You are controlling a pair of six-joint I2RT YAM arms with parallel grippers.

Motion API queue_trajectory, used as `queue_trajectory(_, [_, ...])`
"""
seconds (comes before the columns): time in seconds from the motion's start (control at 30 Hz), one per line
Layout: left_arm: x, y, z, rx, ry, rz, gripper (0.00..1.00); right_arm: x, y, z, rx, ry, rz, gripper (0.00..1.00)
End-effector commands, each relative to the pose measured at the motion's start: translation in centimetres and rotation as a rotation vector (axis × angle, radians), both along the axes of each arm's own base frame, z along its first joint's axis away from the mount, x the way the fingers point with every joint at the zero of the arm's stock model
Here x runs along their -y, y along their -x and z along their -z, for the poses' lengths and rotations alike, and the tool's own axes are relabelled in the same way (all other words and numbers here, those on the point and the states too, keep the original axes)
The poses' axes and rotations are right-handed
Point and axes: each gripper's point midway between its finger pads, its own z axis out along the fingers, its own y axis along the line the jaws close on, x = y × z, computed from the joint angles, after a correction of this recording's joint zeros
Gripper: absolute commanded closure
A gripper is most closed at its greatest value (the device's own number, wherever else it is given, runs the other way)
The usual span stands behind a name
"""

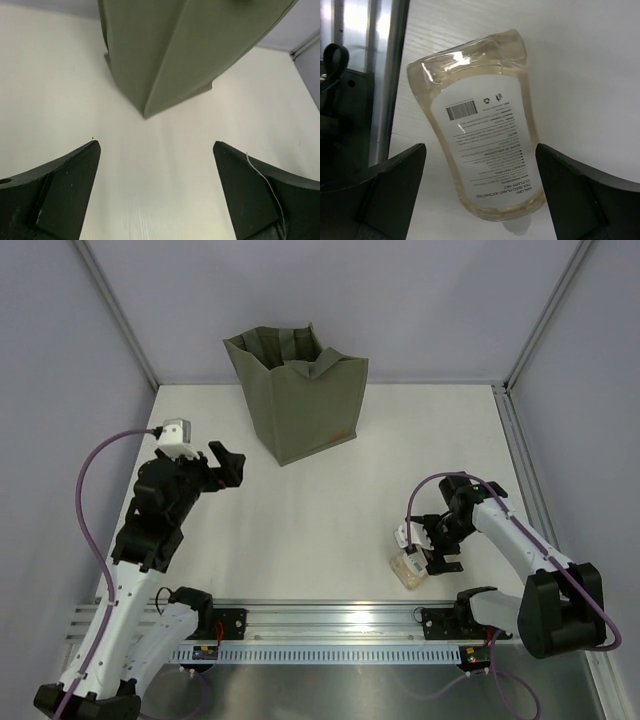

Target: Place the personal care products into the canvas bag

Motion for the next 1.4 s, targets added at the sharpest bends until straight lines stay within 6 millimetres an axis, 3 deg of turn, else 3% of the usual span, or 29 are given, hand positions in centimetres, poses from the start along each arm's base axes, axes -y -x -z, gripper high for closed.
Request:
queue_trajectory(0.0, [-1.0,2.1,1.6,-0.017,0.064,-0.054,0.01,-0.4,-2.9,0.5,0.088,0.023,0.056,0.01])
queue_trajectory(0.1, [-1.3,3.1,4.7,-0.076,0.090,-0.079,0.01,-0.7,-3.4,1.2,0.107,0.037,0.047,0.01])
queue_trajectory(0.13, [-1.4,3.5,4.8,-0.064,0.106,-0.084,0.01,-0.7,-3.2,1.7,0.091,0.054,0.027,0.00])
queue_trajectory(0.33, [-0.4,4.0,10.8,-0.171,0.218,-0.085,0.01,-0.6,-0.2,4.0,-0.014,0.119,-0.064,0.00])
queue_trajectory(0.43, [0.6,4.2,13.7,-0.238,0.284,-0.071,0.01,-1.1,-1.2,4.2,-0.001,0.122,-0.024,0.01])
queue_trajectory(0.53, [1.1,4.3,15.1,-0.268,0.330,-0.069,0.01,-1.6,-2.8,4.3,0.001,0.155,0.062,0.01])
queue_trajectory(0.87, [1.1,4.0,15.8,-0.303,0.339,-0.089,0.01,-2.4,-5.6,5.3,0.087,0.334,0.139,0.05])
queue_trajectory(0.93, [1.0,4.1,15.9,-0.313,0.338,-0.096,0.01,-2.7,-6.1,5.4,0.100,0.349,0.162,0.11])
queue_trajectory(1.0, [0.9,4.2,16.1,-0.320,0.335,-0.099,0.01,-2.9,-6.1,5.4,0.083,0.357,0.202,0.30])
queue_trajectory(1.03, [0.9,4.3,16.1,-0.322,0.336,-0.100,0.01,-3.3,-6.6,5.3,0.071,0.351,0.231,0.42])
queue_trajectory(1.07, [0.9,4.3,16.1,-0.321,0.336,-0.101,0.01,-3.6,-6.7,5.2,0.056,0.348,0.263,0.70])
queue_trajectory(1.13, [0.9,4.4,16.0,-0.320,0.336,-0.101,0.01,-5.0,-7.1,4.5,-0.010,0.301,0.389,0.97])
queue_trajectory(1.17, [0.8,4.4,15.9,-0.316,0.335,-0.102,0.01,-5.2,-7.4,4.0,-0.059,0.256,0.450,1.00])
queue_trajectory(1.27, [0.8,4.4,15.8,-0.315,0.332,-0.102,0.01,-8.2,-7.9,1.0,-0.263,0.032,0.625,1.00])
queue_trajectory(1.3, [0.8,4.4,15.8,-0.318,0.331,-0.103,0.01,-7.8,-8.6,0.0,-0.350,-0.020,0.749,1.00])
queue_trajectory(1.37, [0.9,4.4,15.7,-0.318,0.336,-0.102,0.01,-9.5,-9.8,-2.5,-0.506,-0.188,0.824,1.00])
